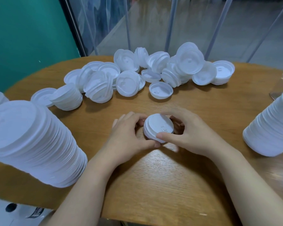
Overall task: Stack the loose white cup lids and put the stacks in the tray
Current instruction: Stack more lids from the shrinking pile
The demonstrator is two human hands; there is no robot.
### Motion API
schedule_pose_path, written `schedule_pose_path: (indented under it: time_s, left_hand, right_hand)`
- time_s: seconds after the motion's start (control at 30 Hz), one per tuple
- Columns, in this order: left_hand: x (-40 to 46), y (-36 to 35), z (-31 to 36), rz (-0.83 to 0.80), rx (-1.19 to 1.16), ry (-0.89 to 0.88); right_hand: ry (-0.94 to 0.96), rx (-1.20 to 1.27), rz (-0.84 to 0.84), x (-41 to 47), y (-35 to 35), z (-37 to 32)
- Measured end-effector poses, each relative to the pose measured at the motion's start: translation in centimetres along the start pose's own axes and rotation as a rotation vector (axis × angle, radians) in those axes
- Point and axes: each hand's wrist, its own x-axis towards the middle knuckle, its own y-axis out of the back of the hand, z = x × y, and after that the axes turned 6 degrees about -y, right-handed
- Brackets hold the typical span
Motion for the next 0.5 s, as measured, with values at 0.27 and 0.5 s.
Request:
schedule_pose_path:
  time_s: [0.27,0.5]
  left_hand:
    - [-0.2,0.0,0.2,-0.006,0.008,-0.011]
    - [0.0,-0.1,0.0,0.011,-0.024,-0.003]
  right_hand:
    - [0.047,-0.068,0.321,5.1,1.5,2.3]
    - [0.102,-0.272,0.298,7.1,-0.3,3.8]
